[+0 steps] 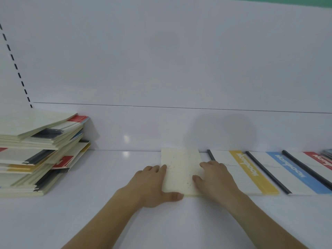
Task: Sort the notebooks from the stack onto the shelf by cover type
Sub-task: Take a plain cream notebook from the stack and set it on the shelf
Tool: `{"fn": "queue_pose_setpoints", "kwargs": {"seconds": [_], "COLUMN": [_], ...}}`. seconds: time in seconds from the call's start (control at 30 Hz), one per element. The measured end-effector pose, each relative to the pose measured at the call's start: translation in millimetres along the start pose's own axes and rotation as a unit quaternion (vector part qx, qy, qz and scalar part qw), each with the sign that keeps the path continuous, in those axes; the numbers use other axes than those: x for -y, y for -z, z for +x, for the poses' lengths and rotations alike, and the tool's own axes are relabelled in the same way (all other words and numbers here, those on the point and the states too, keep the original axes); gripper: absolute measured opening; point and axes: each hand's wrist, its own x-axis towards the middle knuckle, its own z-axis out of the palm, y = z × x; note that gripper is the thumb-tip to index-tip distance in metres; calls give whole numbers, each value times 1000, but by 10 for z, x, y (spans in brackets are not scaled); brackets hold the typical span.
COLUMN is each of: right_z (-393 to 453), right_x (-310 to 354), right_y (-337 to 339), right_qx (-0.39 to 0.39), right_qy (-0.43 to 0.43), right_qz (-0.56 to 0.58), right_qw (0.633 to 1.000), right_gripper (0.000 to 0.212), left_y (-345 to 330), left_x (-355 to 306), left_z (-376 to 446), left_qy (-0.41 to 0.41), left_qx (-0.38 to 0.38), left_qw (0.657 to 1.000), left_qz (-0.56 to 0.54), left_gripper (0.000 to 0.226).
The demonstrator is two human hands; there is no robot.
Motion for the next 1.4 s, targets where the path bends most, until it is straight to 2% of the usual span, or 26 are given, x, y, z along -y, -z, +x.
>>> {"fn": "queue_pose_setpoints", "kwargs": {"seconds": [0.07,0.17,0.27,0.37,0.53,0.73,0.87,0.97,1.03,1.07,1.17,1.4], "right_z": [-28,-44,-50,-88,-200,-405,-453,-394,-333,-306,-262,-173], "right_x": [43,168,370,657,1396,2508,3119,3454,3608,3661,3774,3753], "right_y": [6,-14,-61,-105,3,163,195,275,327,343,357,297], "right_qx": [-46,-100,-100,-106,-150,-144,-118,-69,-13,18,80,95], "right_qy": [30,89,127,164,226,235,224,156,100,74,17,-4], "right_qz": [5,-4,3,9,55,148,223,290,341,360,383,389], "right_qw": [998,991,987,981,961,950,941,942,935,930,920,916], "right_gripper": [47,55,59,60,57,50,41,54,57,54,46,36], "left_y": [15,66,152,250,560,1009,1273,1481,1517,1486,1375,1218], "left_x": [5,50,146,355,764,1474,2164,2551,2674,2701,2705,2775], "left_z": [-46,-134,-285,-478,-900,-1465,-1755,-1832,-1822,-1816,-1857,-1890], "left_qy": [19,52,78,79,56,58,158,258,268,256,215,89], "left_qx": [-23,-115,-191,-266,-422,-532,-519,-399,-306,-287,-311,-444], "left_qw": [999,992,978,960,904,844,839,879,912,921,924,891], "left_qz": [-32,-9,41,39,30,27,45,38,56,62,53,-22], "left_gripper": [103,86,74,56,39,31,38,56,67,67,58,47]}}
